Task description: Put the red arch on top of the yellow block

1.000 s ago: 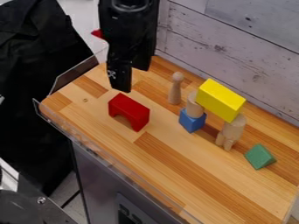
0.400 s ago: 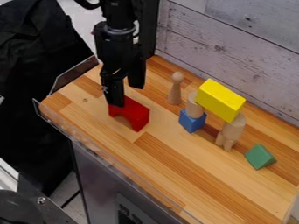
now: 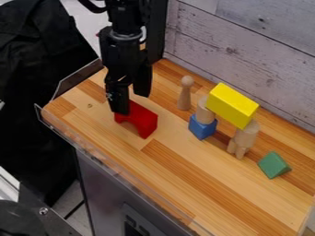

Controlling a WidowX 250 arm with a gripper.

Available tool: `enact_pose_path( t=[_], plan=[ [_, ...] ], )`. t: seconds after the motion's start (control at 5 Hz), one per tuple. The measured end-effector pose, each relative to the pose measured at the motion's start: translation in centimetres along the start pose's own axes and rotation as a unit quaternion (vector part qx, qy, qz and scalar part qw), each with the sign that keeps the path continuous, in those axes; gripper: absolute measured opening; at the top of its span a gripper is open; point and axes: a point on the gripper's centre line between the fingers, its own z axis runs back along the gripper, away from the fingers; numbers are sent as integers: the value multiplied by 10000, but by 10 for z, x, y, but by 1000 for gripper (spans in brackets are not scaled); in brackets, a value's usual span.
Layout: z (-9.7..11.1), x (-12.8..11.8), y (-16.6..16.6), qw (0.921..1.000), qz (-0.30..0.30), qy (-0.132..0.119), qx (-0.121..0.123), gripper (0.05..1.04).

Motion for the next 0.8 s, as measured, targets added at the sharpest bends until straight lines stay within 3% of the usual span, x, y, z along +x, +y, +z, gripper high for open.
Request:
enact_pose_path(
  t=[0.6,0.8],
  plan=[
    [-17,-4,17,9993,158,124,320,969],
    [-24,-8,25,9989,227,217,341,691]
  ],
)
